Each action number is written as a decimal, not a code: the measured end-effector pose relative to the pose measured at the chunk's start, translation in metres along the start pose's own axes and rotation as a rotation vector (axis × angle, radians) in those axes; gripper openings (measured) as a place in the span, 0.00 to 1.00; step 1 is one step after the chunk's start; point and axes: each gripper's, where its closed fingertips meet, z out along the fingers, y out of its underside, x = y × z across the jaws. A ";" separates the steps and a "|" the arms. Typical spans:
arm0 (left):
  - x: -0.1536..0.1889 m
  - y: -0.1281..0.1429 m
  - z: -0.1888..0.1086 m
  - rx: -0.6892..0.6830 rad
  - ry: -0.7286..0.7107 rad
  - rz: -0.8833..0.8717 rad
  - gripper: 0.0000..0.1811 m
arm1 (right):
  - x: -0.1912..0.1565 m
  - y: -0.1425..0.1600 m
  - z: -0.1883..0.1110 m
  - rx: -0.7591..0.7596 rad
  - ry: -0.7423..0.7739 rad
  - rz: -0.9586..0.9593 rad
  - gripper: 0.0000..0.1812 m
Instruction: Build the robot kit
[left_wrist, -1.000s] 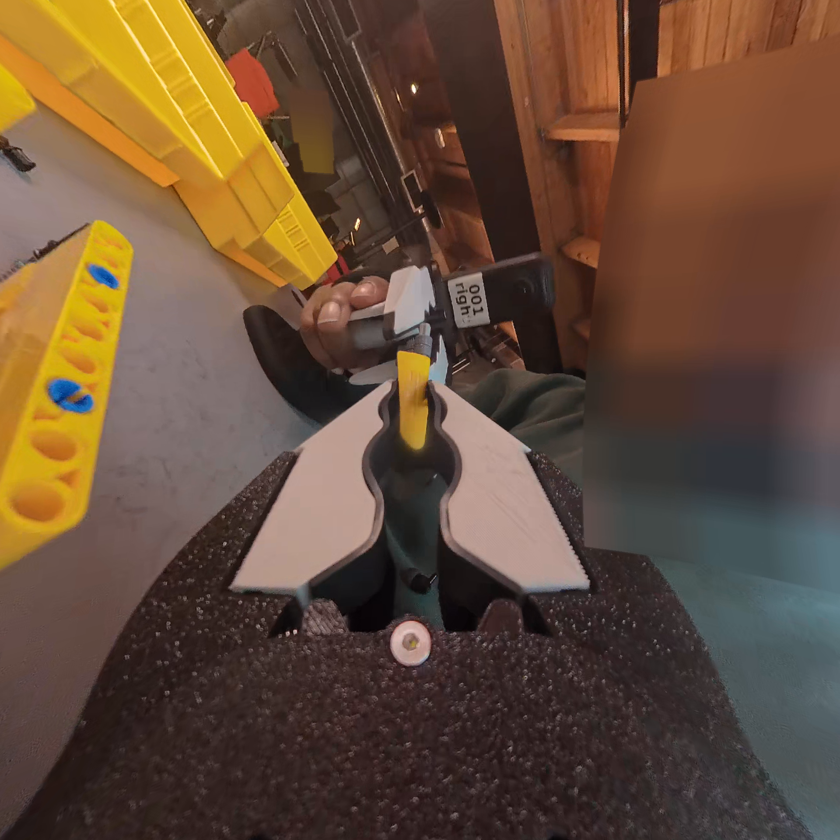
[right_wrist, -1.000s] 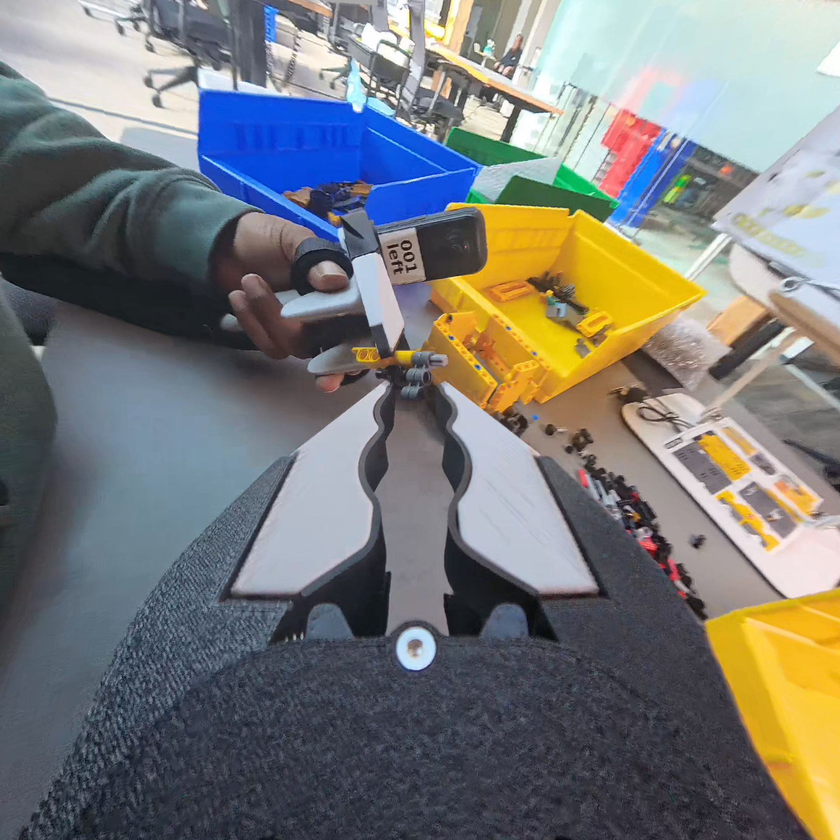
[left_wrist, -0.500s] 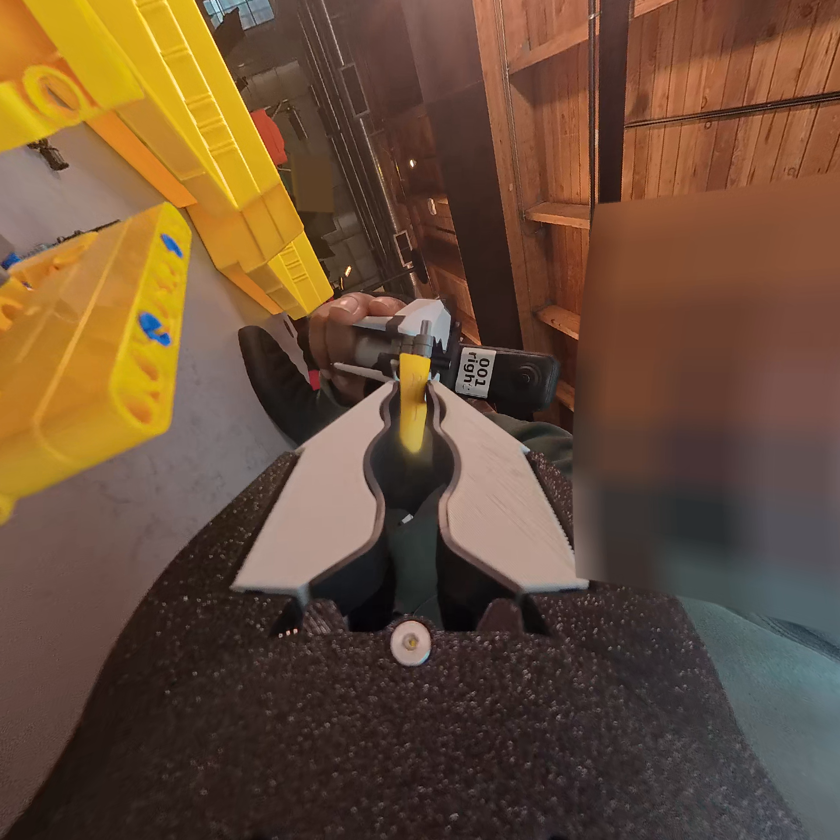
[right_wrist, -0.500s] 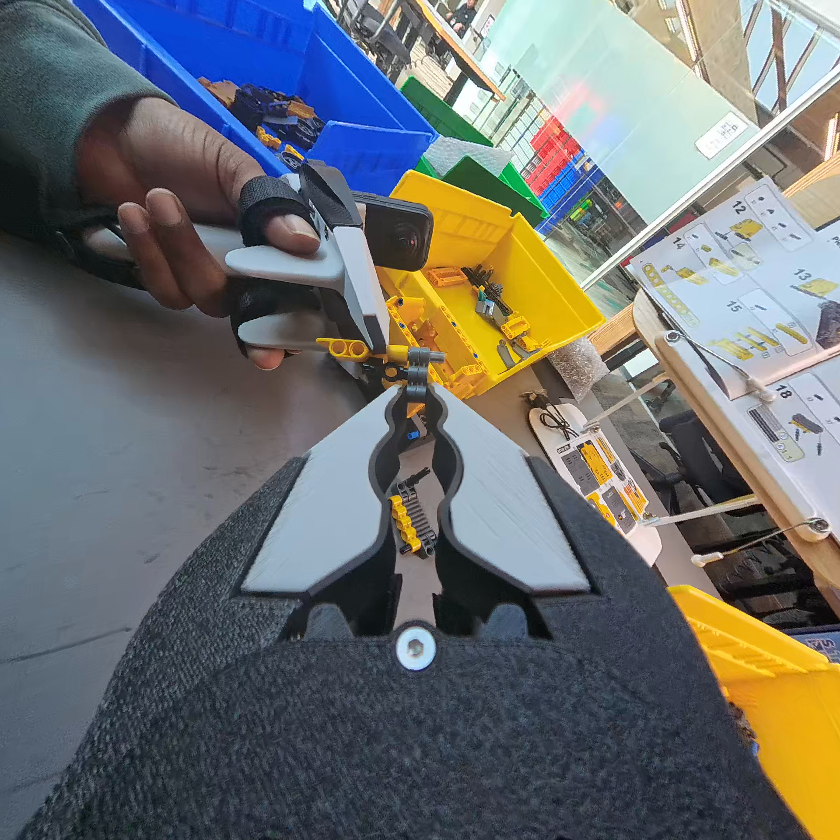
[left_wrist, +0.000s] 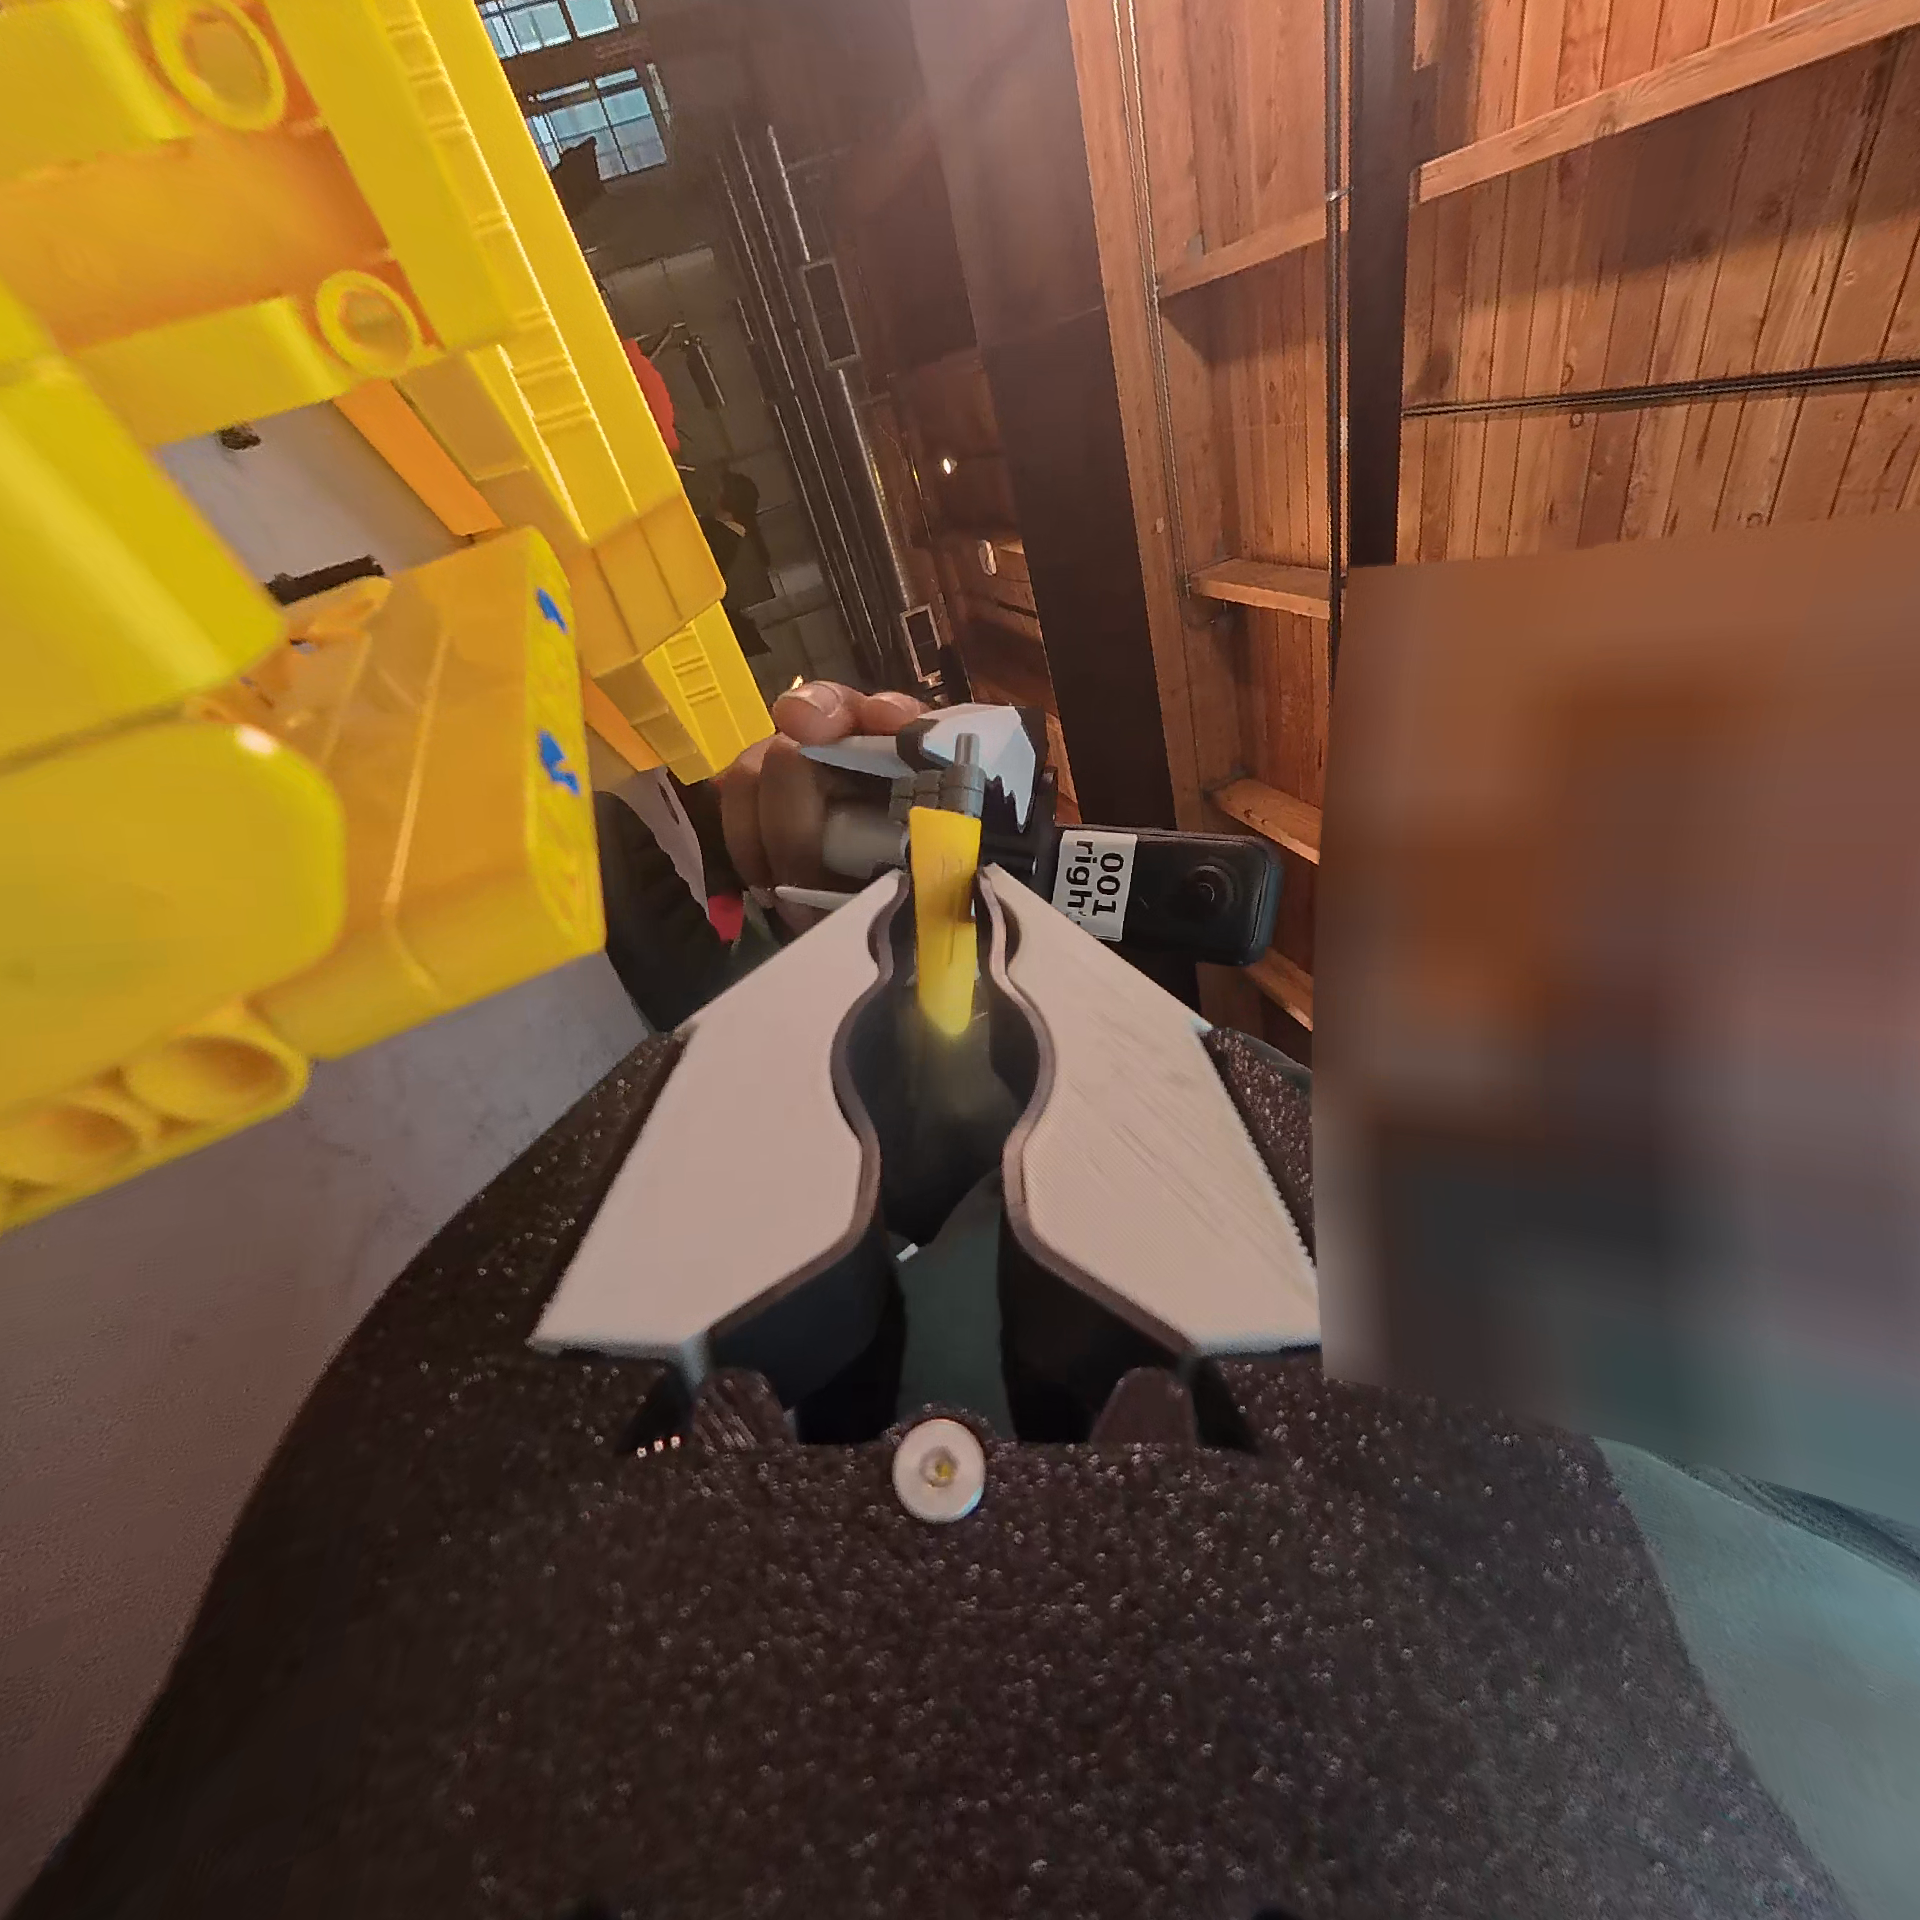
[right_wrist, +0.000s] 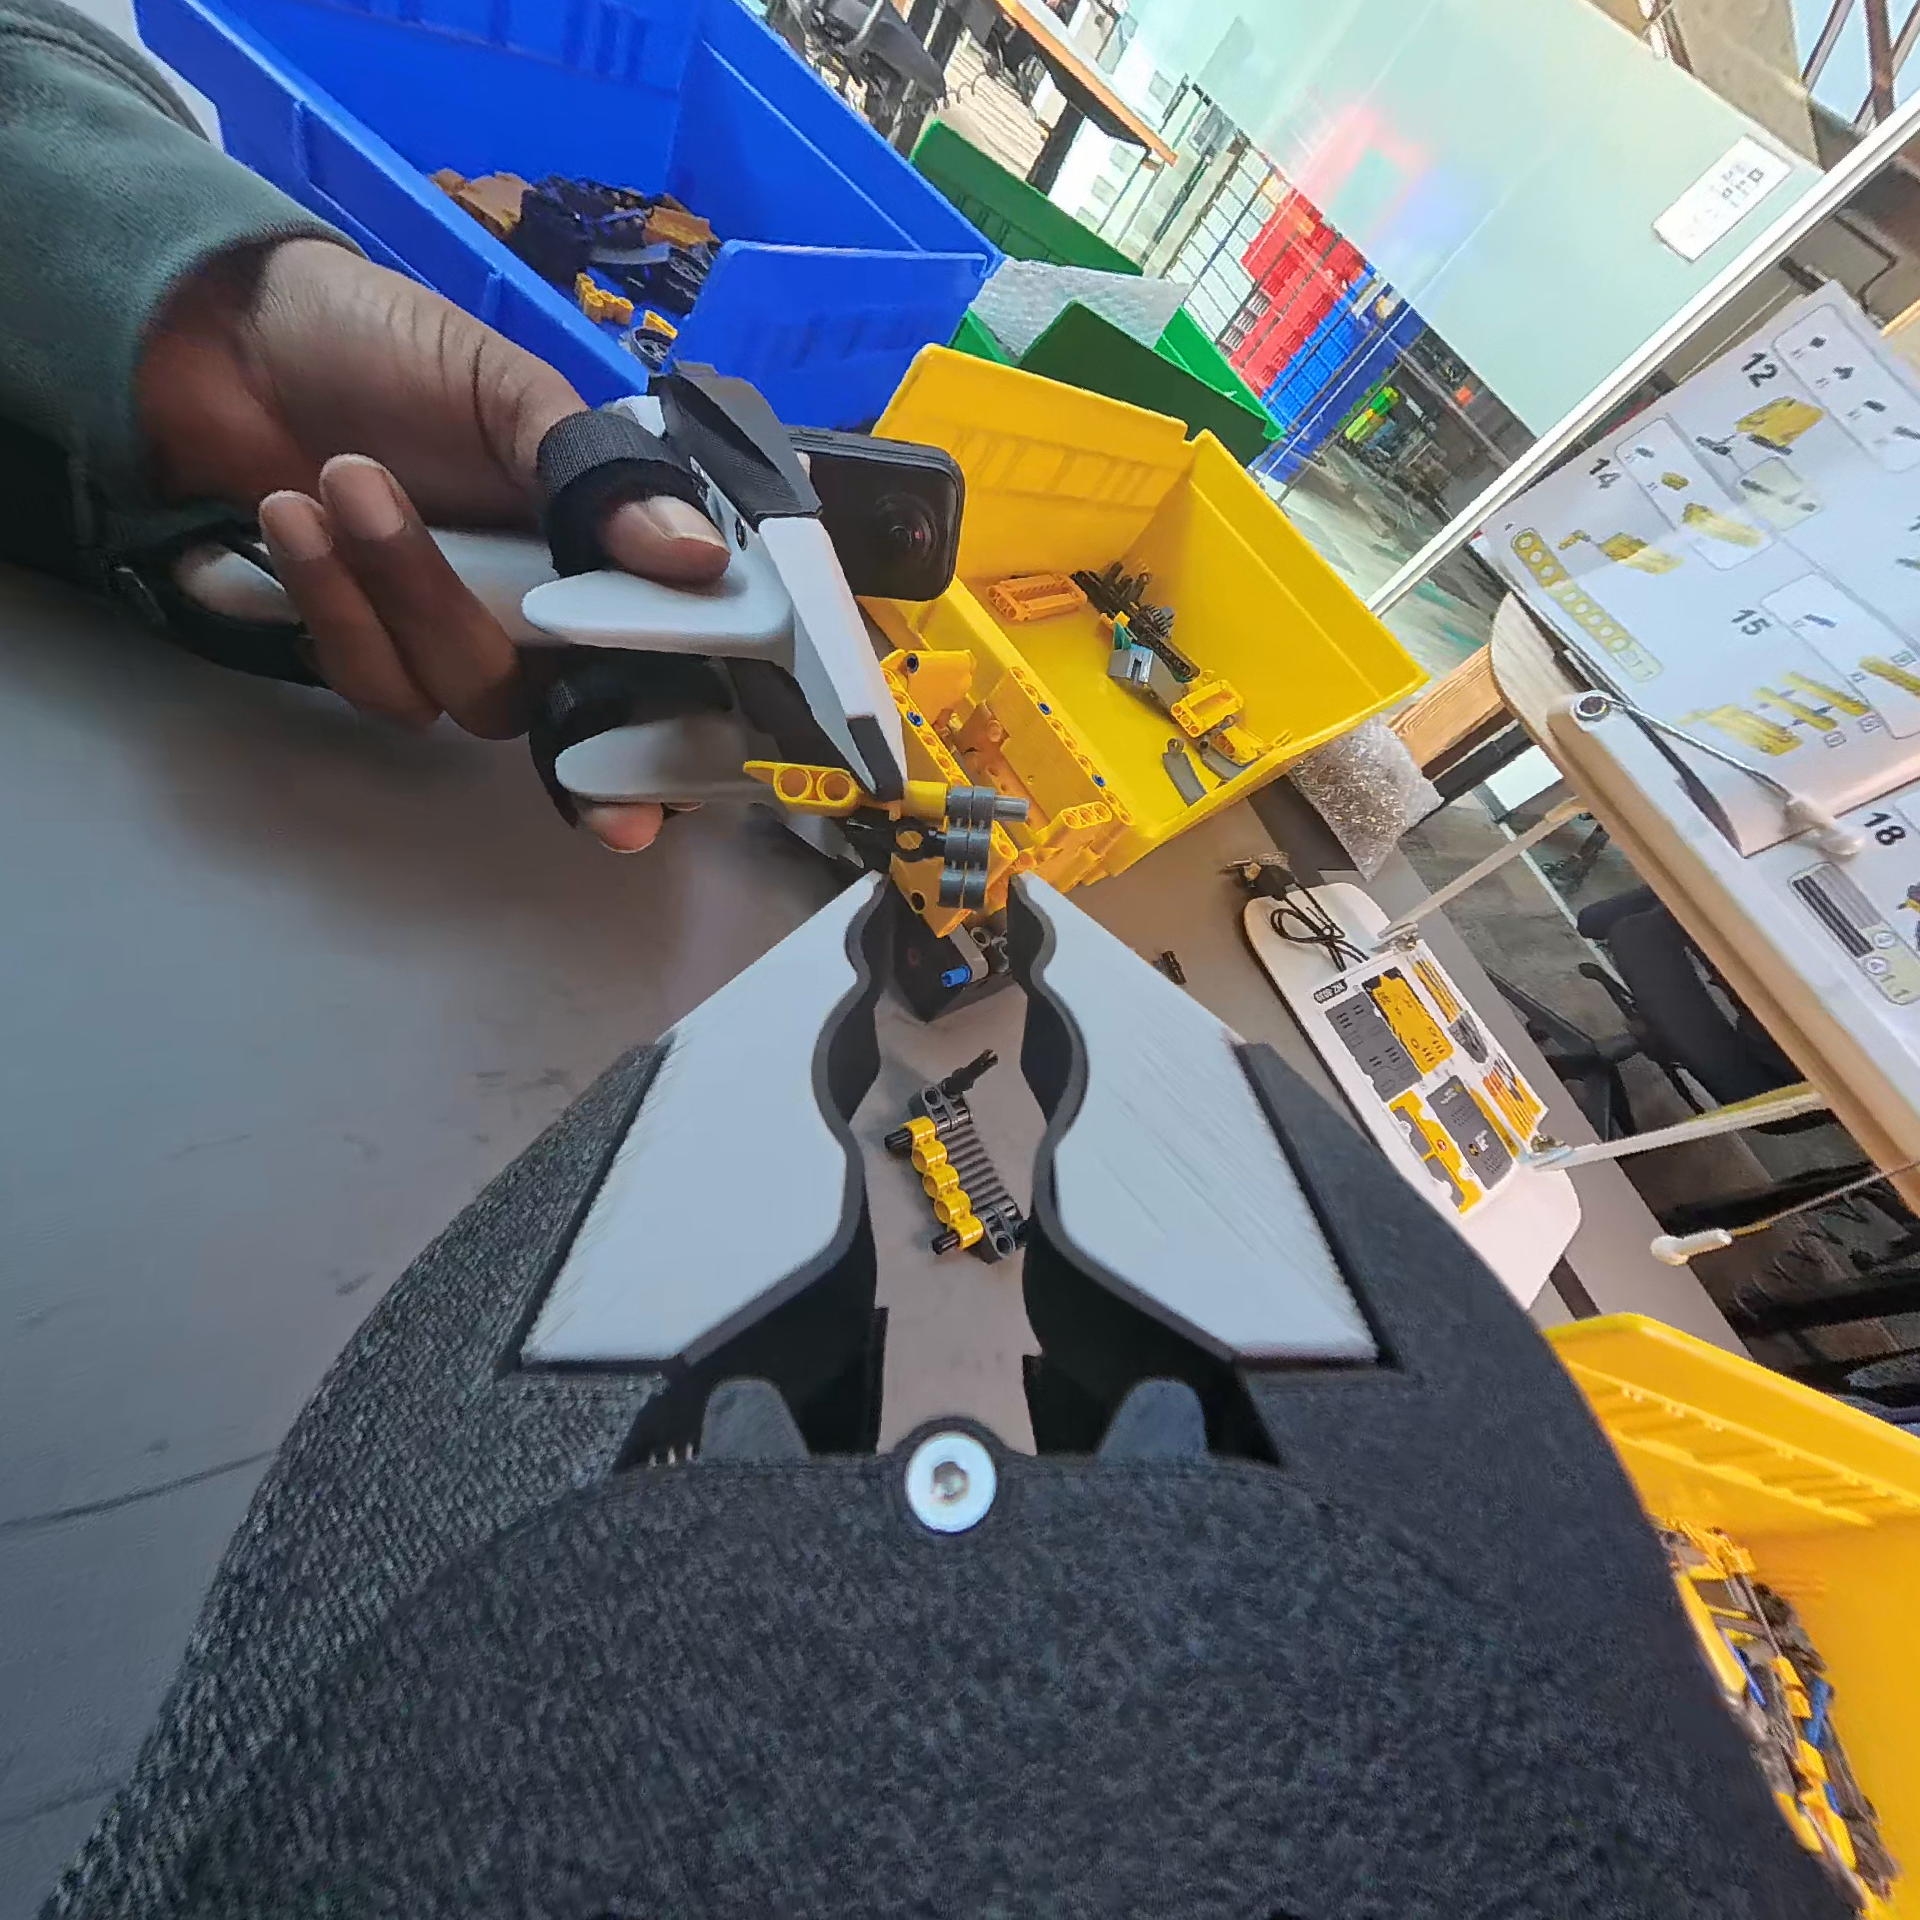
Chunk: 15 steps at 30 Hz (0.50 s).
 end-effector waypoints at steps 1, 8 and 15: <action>0.000 -0.001 0.000 0.004 -0.005 0.004 0.05 | -0.001 0.001 -0.001 -0.005 -0.016 0.016 0.14; 0.000 0.003 0.004 -0.007 -0.001 0.016 0.05 | -0.010 -0.003 0.005 -0.030 -0.063 0.025 0.18; 0.000 0.004 0.006 -0.004 -0.007 0.045 0.05 | -0.008 -0.003 0.005 -0.018 -0.054 0.051 0.15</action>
